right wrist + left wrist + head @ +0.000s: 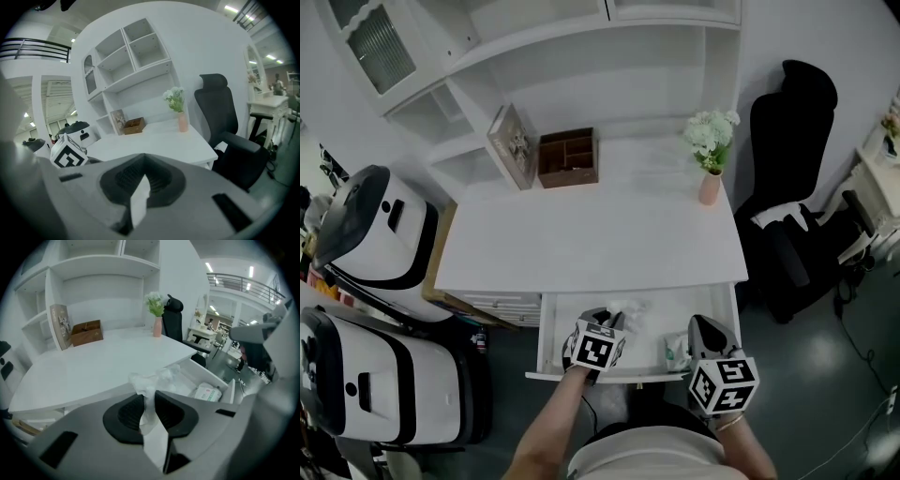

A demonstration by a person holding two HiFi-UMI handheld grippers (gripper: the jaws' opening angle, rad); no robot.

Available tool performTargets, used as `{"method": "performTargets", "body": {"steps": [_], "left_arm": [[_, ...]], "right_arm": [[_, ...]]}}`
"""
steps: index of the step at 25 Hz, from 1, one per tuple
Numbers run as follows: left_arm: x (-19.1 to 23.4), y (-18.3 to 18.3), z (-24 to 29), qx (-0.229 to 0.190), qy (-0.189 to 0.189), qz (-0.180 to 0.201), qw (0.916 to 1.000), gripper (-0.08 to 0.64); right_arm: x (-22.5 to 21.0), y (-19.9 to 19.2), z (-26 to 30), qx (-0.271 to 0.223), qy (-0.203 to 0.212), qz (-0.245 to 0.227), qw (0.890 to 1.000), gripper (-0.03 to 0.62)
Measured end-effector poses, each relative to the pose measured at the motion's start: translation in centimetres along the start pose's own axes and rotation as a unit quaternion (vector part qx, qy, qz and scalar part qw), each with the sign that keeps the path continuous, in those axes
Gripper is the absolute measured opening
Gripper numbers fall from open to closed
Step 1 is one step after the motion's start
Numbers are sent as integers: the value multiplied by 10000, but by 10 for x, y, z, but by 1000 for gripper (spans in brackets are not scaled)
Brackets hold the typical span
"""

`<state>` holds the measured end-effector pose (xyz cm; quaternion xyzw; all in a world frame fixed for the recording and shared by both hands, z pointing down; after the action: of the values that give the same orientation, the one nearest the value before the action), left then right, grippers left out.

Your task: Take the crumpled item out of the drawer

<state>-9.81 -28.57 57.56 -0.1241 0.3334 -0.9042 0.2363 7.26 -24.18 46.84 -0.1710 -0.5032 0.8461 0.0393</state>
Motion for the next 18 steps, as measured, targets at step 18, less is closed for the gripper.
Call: {"method": "performTargets", "body": {"steps": [18], "left_arm": [[20,41,-82,-1299,598,-311,9892,64]], "right_arm": [[24,14,6,-163,229,-169,9995,2]]}}
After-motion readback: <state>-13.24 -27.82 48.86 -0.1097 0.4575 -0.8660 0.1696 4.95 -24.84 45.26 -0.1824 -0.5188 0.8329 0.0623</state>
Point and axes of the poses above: the fingertips, and each gripper's own axes: z forward along the fingers, x to its left, y out of its top, the point moved 1 cm from there along -z, backward along the fingers, and after that the axes turned 2 degrees about -y, right-handed, at the moved point
